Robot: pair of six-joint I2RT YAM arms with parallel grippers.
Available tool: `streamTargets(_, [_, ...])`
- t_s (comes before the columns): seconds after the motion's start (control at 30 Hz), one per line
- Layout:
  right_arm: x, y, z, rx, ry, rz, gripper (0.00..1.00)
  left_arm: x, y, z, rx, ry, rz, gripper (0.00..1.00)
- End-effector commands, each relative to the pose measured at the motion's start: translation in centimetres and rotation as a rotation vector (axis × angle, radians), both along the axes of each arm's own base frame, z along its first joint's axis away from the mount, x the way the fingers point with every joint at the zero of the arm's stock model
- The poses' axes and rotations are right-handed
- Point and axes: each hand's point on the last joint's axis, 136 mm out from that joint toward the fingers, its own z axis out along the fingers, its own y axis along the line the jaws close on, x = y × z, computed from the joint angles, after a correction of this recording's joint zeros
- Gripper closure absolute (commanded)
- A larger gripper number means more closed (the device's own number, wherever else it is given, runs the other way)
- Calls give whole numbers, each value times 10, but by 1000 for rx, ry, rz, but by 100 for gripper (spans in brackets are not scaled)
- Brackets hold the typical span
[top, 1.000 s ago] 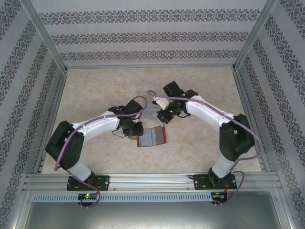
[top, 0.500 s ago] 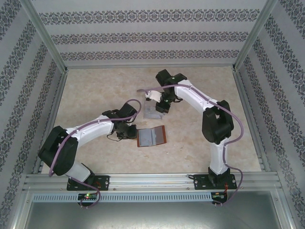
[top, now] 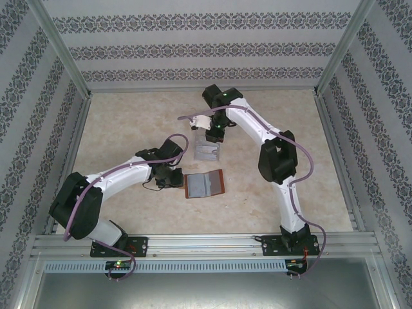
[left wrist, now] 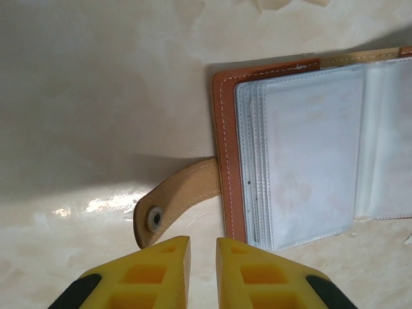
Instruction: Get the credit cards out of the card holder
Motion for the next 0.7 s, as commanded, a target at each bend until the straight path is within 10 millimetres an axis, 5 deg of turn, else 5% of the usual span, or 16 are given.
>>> streamTargets(0.0, [-9, 2, -3, -31, 39, 52, 94, -3, 9, 2, 18, 7, 26, 82])
streamTargets(0.67, [-21, 8, -39, -73, 141, 84, 88, -2, 7, -2, 13, 24, 30, 82])
